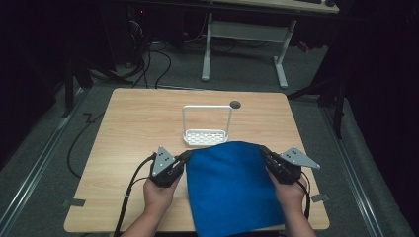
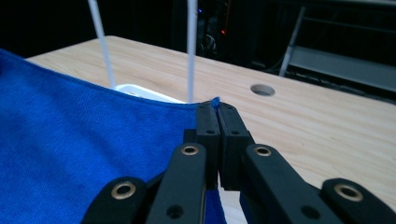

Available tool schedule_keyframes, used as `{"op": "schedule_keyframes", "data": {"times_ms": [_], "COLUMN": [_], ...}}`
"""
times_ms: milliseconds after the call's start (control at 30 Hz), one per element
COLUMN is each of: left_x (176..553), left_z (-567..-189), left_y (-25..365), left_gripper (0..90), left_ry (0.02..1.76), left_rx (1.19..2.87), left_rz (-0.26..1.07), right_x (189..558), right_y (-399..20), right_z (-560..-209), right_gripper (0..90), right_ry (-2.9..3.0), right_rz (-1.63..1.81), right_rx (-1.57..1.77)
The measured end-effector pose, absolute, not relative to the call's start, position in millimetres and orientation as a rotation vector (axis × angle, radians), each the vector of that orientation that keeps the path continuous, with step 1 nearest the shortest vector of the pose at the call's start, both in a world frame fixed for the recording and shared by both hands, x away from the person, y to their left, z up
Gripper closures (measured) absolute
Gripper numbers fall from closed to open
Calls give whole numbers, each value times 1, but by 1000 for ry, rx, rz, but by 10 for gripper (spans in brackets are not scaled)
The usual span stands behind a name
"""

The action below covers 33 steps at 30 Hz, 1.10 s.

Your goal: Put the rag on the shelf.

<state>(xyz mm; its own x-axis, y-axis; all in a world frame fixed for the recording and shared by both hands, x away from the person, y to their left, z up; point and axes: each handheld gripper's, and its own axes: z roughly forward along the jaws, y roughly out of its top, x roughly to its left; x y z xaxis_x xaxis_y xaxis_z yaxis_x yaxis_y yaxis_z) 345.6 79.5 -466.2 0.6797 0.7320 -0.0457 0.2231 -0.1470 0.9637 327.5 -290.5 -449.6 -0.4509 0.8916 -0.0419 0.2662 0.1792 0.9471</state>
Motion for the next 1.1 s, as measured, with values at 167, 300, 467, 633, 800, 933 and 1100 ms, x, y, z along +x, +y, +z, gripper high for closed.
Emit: {"op": "schedule_keyframes", "data": {"times_ms": [167,300,467,633,800,933,1100], "left_x": [344,343,338,332,332,334,337], "left_z": [-454,-446,-431,-413,-398,-391,-375], "left_y": [94,102,112,120,125,129,133], "left_gripper": [880,880,881,881,882,882,883], "left_ry": [791,790,777,755,739,739,720], "left_rx": [1660,1637,1593,1548,1519,1496,1486], "left_rz": [582,598,646,703,735,736,762], "right_x": [319,315,307,302,302,304,308], "right_y": [-280,-276,-269,-268,-267,-266,-262], "right_z": [-439,-433,-419,-405,-391,-382,-365], "right_gripper": [892,892,892,892,892,892,892], "right_ry": [1820,1805,1751,1702,1658,1632,1613], "right_rz": [1316,1333,1376,1409,1425,1442,1446], "right_rx": [1030,1006,958,932,898,885,847]}}
